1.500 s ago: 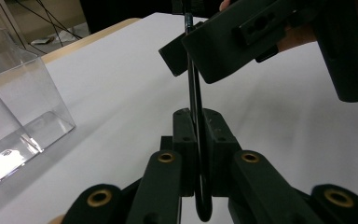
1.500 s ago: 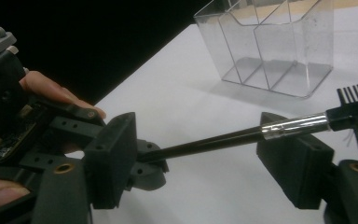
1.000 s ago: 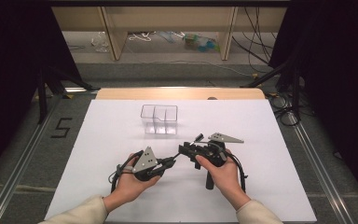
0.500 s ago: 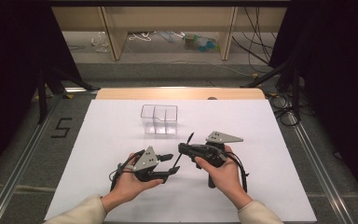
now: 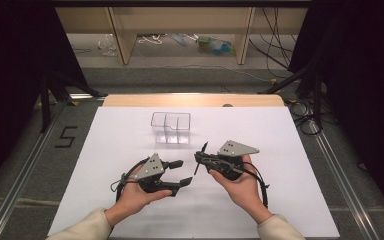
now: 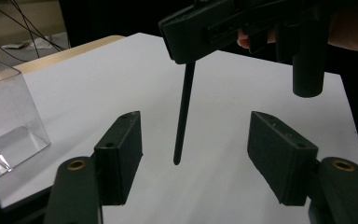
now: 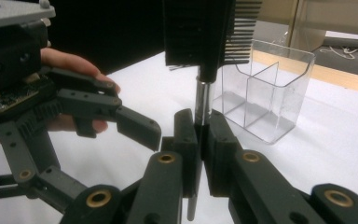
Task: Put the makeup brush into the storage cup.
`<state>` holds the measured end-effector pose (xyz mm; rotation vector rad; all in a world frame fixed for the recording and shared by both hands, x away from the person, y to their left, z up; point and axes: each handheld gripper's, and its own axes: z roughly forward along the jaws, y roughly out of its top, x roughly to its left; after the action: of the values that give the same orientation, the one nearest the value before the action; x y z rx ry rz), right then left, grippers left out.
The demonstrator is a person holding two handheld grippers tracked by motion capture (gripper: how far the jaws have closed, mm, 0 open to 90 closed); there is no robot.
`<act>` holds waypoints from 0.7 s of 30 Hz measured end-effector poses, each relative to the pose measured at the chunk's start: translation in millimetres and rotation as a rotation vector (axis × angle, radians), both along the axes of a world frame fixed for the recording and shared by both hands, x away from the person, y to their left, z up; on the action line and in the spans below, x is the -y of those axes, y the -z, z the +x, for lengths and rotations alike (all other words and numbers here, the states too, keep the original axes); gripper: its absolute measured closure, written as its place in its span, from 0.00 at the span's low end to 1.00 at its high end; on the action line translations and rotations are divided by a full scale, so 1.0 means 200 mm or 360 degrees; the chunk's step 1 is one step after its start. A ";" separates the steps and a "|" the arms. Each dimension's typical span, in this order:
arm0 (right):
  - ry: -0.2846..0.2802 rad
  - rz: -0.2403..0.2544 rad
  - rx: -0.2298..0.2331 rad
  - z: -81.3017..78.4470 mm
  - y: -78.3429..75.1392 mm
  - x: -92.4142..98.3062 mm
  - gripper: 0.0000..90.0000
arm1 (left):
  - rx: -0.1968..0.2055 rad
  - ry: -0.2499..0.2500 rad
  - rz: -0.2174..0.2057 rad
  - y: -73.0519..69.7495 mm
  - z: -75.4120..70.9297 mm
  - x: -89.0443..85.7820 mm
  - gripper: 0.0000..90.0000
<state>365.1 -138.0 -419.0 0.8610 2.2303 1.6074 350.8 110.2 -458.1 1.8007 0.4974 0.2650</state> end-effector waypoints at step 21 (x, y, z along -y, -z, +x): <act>-0.0031 -0.0105 0.0049 -0.04 -0.02 -0.06 0.95 | -0.0013 -0.0019 -0.0052 0.00 0.00 0.03 0.49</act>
<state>358.1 -126.7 -414.5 0.7943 2.2635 1.5356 350.0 104.2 -459.0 1.7683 0.5160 0.2564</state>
